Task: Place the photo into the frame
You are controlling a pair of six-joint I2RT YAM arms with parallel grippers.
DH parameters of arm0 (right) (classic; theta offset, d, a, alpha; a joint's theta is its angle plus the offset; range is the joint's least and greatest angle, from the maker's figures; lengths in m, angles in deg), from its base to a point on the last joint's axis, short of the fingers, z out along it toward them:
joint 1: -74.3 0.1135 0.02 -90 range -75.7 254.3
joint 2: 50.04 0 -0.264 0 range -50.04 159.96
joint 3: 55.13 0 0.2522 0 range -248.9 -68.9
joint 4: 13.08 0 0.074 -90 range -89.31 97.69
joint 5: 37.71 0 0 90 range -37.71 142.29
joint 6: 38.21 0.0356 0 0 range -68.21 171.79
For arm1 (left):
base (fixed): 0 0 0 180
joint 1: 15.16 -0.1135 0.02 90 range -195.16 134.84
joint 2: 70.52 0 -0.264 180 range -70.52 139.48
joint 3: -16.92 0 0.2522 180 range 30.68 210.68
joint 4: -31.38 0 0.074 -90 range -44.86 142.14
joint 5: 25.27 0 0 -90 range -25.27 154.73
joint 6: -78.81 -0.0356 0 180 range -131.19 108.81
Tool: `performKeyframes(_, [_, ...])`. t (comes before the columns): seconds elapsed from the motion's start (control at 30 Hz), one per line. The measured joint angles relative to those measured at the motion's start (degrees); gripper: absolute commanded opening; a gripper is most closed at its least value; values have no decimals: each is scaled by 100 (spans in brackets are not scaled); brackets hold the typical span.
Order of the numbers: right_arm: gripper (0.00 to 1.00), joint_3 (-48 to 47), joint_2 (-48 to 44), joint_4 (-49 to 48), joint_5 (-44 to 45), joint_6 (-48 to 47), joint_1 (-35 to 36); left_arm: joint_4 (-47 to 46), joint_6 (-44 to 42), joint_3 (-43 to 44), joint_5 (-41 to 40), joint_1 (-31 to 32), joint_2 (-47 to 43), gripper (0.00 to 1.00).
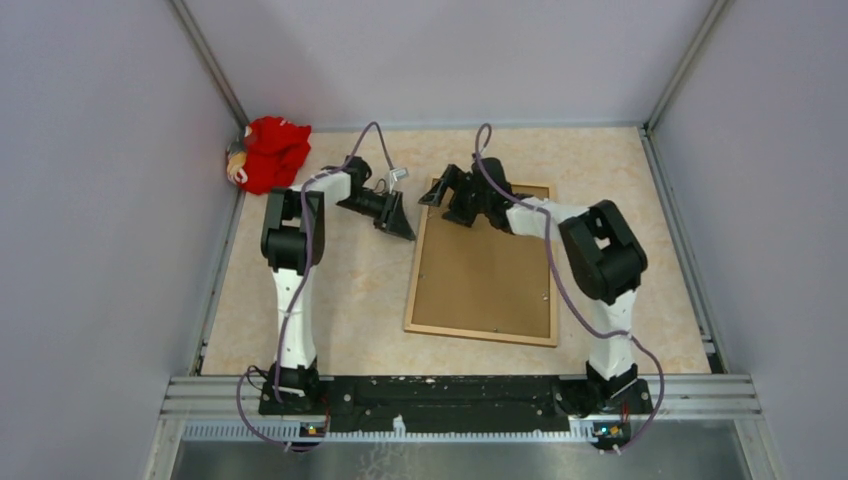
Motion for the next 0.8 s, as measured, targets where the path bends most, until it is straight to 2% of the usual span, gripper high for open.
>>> performKeyframes(0.13, [90,511,-1078,546,-55,-518,-581,247,-407,-184,-269,-66,-251,42])
performKeyframes(0.3, [99,1318,-2747,1008,385,-1075,-2092,328,-758,-627,-654,-50,-647,43])
performKeyframes(0.4, [99,1663,-3147,1237,750,-1320,-2822,328,-896,-927,-837,68,-872,43])
performKeyframes(0.53, [99,2026,-3040,1547,918,-1593,-3241,306,-1047,-1276,-1060,291,-1150,43])
performKeyframes(0.8, [99,1867,-1888,1622,557,-1801,-3226,170,-1263,-1755,-1325,557,-1526,42])
